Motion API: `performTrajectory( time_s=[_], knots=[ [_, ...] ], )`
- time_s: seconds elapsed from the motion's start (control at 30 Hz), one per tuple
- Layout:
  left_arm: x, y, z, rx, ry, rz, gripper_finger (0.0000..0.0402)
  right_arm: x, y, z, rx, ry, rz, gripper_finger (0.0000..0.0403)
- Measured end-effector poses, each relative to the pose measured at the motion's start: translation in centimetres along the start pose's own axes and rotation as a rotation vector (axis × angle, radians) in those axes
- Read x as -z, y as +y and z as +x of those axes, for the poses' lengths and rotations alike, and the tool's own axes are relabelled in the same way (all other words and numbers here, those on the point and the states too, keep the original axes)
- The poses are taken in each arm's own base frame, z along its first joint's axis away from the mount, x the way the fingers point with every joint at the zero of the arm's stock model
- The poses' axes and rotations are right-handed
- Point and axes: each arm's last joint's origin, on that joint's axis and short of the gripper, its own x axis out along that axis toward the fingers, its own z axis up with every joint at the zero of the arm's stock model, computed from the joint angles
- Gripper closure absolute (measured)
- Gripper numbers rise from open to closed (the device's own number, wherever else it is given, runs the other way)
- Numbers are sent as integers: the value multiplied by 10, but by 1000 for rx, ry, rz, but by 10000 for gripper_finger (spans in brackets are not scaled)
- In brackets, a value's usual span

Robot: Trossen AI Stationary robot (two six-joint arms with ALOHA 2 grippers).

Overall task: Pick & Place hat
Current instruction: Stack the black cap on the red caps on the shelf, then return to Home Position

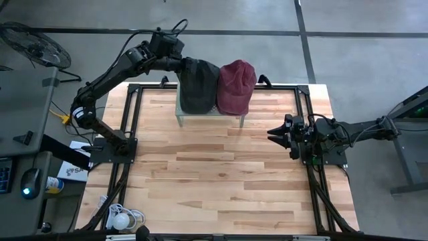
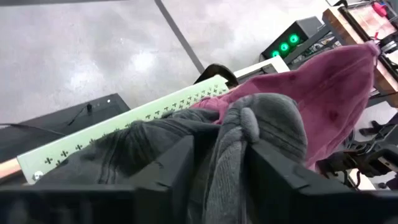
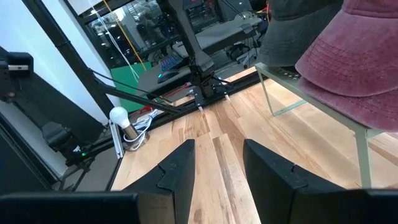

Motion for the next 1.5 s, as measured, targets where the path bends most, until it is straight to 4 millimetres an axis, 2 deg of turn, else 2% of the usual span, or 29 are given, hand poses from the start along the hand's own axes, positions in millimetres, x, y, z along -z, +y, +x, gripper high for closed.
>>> performTrajectory(
  time_s=[0.13, 0.27, 0.63, 0.9, 1.2, 1.33, 1.5],
  knots=[
    [-3, -2, -4, 2, -18, 22, 218, 0, 0, 0, 0, 0, 0, 274],
    [-6, -3, -7, -17, -38, 26, 192, 0, 0, 0, 0, 0, 1, 274],
    [-5, -3, -8, -12, -23, 24, 188, 1, -1, 0, 8, 9, 20, 274],
    [-6, -3, -24, -28, -64, 25, 188, 1, -1, 0, 11, 12, 20, 274],
    [-4, -11, -63, 6, -142, 100, 188, 2, -1, 1, 18, 14, 37, 274],
    [6, -23, -86, 24, -178, 213, 188, 2, -1, 1, 21, 19, 34, 274],
    [28, -40, -103, 49, -162, 337, 188, 2, -1, 0, 19, 21, -18, 274]
  ],
)
